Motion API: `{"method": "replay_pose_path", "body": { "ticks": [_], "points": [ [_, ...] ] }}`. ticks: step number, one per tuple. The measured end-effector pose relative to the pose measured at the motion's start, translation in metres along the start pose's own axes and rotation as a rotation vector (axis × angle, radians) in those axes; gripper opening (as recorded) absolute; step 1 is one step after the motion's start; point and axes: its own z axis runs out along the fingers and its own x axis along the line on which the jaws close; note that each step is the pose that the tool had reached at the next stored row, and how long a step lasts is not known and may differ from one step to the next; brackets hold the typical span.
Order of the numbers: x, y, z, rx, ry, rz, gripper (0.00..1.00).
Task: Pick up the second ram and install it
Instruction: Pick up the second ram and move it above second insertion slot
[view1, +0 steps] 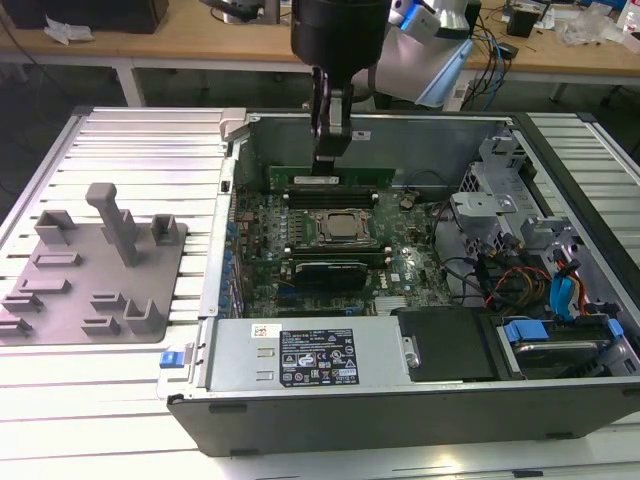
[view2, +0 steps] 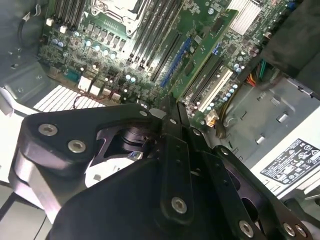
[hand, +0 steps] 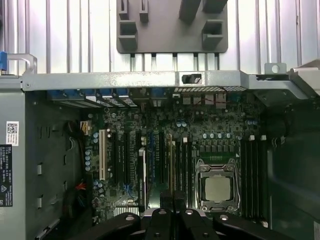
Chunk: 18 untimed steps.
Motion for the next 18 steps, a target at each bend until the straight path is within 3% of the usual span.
{"method": "replay_pose_path", "body": {
  "ticks": [6, 10, 18],
  "points": [
    [-0.0021, -0.0027, 0.0132, -0.0001, -0.0003, 0.000, 0.09],
    [-0.0067, -0.0076, 0.0272, -0.0001, -0.0001, 0.000, 0.09],
    [-0.0165, -0.0106, 0.0434, 0.0000, -0.0007, 0.000, 0.09]
  ]
}}
